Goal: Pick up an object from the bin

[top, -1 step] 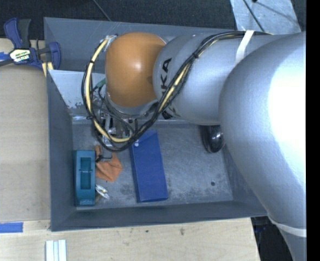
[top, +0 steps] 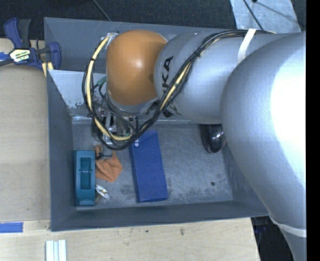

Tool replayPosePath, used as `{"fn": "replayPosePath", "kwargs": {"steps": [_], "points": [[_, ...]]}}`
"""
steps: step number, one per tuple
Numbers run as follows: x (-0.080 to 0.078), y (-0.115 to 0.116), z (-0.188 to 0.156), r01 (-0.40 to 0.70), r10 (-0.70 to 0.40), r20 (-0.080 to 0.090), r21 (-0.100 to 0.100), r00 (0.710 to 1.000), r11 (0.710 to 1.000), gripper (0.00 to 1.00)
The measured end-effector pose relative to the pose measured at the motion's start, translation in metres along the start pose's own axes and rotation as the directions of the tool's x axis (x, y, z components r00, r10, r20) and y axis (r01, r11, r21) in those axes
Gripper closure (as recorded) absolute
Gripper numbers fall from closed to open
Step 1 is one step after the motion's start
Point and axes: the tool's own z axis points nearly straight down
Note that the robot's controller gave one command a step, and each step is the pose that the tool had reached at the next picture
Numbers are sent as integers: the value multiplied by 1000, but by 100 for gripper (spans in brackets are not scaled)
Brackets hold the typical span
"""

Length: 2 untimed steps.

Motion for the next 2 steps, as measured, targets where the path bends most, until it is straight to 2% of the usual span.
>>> {"fn": "replayPosePath", "kwargs": {"steps": [1,2], "points": [[17,-13,29,123,-123,9,-2,992,992,0],[0,-32,64,326,-326,20,-1,945,945,100]]}}
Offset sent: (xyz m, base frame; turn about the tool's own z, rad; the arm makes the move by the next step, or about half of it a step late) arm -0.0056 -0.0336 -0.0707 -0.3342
